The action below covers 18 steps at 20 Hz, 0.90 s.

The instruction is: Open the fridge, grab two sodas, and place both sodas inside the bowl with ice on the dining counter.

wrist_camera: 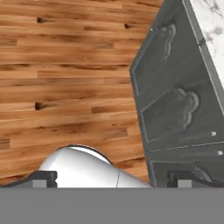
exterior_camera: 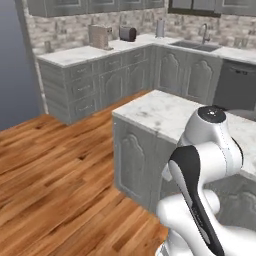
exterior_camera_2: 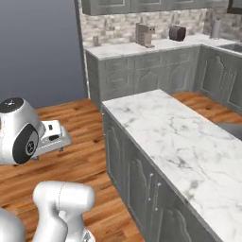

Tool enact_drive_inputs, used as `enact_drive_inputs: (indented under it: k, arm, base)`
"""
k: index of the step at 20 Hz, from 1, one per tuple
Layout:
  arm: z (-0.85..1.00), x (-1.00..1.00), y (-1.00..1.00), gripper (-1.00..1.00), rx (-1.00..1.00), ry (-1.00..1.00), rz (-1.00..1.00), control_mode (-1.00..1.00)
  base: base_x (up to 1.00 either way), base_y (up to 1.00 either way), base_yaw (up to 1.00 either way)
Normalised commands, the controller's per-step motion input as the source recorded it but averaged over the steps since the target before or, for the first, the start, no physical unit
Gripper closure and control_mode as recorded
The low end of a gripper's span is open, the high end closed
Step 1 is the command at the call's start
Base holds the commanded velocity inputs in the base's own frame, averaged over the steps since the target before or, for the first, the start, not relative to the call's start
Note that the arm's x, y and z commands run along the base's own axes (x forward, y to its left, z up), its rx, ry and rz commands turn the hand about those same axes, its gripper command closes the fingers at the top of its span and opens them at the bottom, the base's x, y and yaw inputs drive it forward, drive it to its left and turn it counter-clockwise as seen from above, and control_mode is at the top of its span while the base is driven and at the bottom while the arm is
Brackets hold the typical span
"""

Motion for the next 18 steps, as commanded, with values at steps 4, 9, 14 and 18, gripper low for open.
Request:
enact_drive_inputs:
  k: [4,9,14,18]
  arm:
    - [0.00,0.00,0.00,-1.00,0.00,0.00,0.00,1.00]
    - [0.00,0.00,0.00,-1.00,0.00,0.00,0.00,1.00]
    - [0.00,0.00,0.00,-1.00,0.00,0.00,0.00,1.00]
    - [0.00,0.00,0.00,-1.00,0.00,0.00,0.00,1.00]
  base:
    - [0.01,0.49,0.56]
    - [0.33,0.21,0.53]
    - [0.71,-0.32,0.41]
    - [0.72,-0.52,0.35]
